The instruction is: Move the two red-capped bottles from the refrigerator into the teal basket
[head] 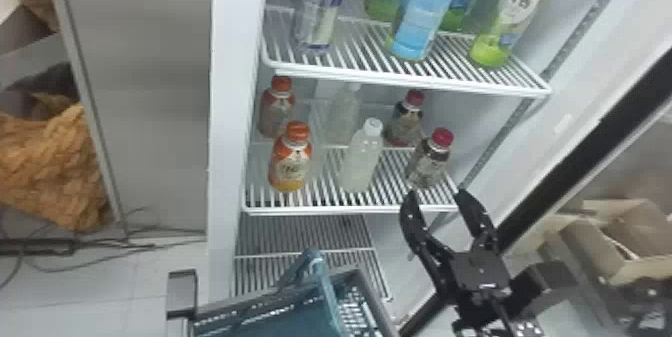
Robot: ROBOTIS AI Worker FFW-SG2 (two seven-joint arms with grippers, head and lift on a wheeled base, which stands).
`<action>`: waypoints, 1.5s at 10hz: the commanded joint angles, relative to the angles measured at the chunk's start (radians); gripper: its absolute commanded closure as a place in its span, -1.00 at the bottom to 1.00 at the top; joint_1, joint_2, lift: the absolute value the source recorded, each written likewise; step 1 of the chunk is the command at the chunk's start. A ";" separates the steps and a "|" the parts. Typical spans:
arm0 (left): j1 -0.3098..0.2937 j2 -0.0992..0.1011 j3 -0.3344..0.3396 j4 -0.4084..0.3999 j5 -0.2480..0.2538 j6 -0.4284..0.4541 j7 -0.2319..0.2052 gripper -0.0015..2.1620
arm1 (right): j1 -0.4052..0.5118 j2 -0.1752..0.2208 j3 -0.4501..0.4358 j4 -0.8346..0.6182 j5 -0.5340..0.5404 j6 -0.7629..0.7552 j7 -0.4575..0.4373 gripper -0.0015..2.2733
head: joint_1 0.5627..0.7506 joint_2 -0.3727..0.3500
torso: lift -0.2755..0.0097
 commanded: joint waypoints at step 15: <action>0.002 0.001 -0.002 0.000 0.004 0.010 0.000 0.04 | -0.101 -0.008 -0.014 0.118 0.008 -0.004 -0.020 -0.88 | 0.41 -0.94 | -0.67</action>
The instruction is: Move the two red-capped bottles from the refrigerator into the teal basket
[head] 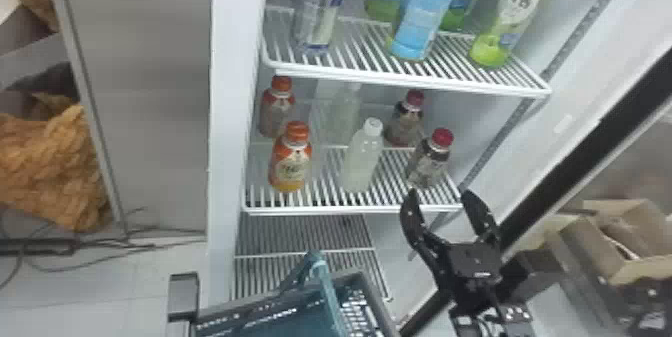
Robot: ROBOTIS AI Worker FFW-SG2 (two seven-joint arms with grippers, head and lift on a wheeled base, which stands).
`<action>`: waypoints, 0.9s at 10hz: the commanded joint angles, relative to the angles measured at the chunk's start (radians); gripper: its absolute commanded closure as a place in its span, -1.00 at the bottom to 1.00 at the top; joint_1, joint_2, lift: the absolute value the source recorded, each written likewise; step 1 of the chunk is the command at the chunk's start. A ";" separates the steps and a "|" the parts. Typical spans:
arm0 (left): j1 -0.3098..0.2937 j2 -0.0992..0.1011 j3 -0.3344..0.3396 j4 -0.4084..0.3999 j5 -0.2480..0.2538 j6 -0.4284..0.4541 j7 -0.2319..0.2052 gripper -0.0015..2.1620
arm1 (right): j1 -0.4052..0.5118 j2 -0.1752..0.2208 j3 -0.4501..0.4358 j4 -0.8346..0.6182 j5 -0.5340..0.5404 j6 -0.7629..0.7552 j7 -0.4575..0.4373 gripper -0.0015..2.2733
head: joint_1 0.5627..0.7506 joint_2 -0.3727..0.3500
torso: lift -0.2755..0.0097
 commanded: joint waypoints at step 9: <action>-0.007 0.000 -0.008 -0.002 0.004 0.008 0.002 0.04 | -0.188 -0.014 -0.032 0.190 0.080 0.080 -0.015 -0.97 | 0.41 -0.94 | -0.67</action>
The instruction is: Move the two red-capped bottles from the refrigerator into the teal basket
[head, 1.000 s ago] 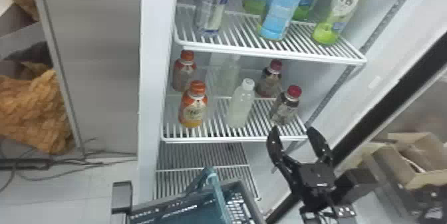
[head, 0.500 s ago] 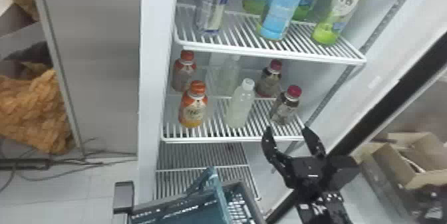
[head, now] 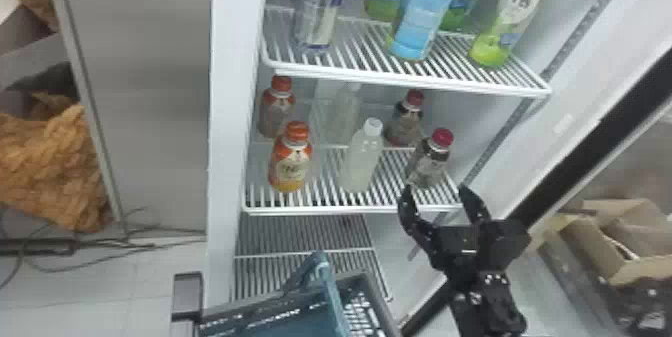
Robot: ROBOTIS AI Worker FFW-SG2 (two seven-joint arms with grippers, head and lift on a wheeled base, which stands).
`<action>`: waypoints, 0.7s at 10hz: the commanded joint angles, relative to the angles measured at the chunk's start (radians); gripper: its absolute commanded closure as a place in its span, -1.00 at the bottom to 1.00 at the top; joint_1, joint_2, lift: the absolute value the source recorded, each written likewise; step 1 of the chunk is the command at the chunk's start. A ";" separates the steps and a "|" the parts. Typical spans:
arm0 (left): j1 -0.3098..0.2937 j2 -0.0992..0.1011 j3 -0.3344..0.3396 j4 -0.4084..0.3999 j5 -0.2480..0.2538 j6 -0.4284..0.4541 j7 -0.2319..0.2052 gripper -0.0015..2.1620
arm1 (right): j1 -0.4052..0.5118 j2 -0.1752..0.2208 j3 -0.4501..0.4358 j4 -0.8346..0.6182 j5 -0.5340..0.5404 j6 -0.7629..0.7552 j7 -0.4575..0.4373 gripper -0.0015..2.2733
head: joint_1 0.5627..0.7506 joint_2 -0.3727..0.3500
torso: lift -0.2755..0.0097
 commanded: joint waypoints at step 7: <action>-0.002 0.000 0.000 0.001 0.001 0.003 0.000 0.04 | -0.166 -0.016 -0.001 0.140 0.035 -0.008 -0.027 -0.99 | 0.41 -0.94 | -0.67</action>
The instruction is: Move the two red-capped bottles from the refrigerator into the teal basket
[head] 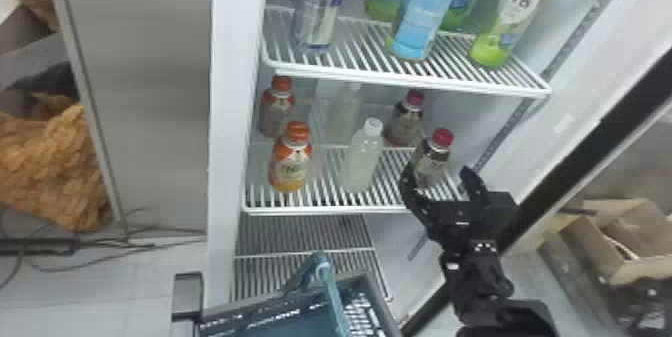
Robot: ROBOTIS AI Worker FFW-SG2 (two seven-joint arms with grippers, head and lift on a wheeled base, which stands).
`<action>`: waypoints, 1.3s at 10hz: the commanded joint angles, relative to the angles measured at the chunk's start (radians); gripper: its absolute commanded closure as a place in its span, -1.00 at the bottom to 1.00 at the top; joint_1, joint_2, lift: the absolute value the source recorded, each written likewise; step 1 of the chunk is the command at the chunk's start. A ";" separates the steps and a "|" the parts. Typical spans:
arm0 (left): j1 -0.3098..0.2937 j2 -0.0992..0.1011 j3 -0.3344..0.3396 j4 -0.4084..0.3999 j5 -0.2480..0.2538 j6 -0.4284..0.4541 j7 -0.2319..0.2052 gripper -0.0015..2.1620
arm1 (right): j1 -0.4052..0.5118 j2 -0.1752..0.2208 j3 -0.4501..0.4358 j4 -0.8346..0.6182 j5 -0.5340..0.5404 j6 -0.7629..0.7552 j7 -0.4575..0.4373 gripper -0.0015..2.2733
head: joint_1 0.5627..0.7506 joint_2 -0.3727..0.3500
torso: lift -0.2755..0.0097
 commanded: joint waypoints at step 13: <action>-0.001 0.000 0.000 0.000 0.006 0.000 0.000 0.04 | -0.071 -0.010 0.002 0.060 -0.099 -0.018 0.011 -0.41 | 0.41 -0.94 | -0.67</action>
